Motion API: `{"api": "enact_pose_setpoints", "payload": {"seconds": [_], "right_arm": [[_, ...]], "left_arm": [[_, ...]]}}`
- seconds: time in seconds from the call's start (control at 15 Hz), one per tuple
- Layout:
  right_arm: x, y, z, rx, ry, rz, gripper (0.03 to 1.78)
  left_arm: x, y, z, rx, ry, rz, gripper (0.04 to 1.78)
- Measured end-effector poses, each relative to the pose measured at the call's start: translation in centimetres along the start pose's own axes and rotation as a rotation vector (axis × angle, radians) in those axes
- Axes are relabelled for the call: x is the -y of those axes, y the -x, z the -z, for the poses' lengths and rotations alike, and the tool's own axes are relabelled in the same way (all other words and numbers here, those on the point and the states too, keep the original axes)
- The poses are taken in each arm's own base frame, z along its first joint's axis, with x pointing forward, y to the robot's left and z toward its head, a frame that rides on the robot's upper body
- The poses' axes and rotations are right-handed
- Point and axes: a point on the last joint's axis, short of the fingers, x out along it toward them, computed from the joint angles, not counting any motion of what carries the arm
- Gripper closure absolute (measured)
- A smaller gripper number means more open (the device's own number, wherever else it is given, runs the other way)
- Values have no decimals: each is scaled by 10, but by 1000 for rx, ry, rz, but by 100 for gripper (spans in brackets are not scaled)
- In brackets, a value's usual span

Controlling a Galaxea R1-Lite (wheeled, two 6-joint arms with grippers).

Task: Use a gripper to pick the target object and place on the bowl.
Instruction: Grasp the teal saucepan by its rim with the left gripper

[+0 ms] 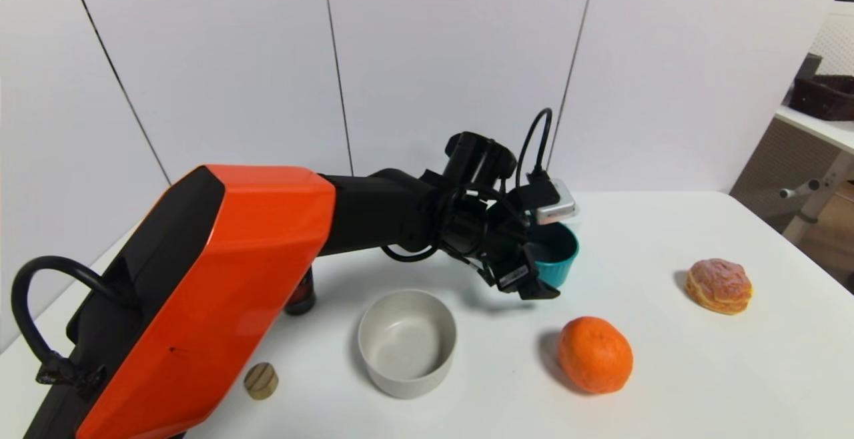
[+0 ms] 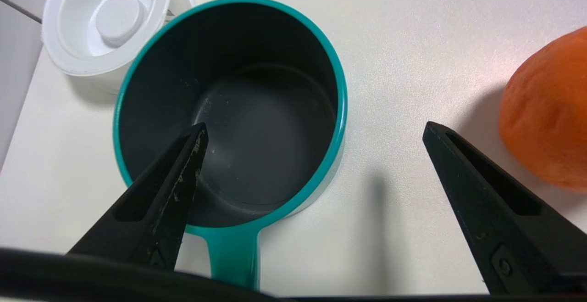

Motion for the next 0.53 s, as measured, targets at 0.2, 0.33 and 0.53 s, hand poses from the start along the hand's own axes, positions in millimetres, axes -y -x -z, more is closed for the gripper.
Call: {"api": "enact_pose_setpoints", "payload": {"seconds": [0.2, 0.33, 0.53], "right_arm": [[0, 0, 0, 0, 0, 0, 11], [0, 0, 0, 0, 0, 0, 11], [0, 0, 0, 0, 0, 0, 11]], "left_arm": [[1, 4, -5, 11, 58, -3, 13], [2, 4, -8, 19, 89, -2, 13], [3, 2, -9, 28, 134, 1, 13]]}}
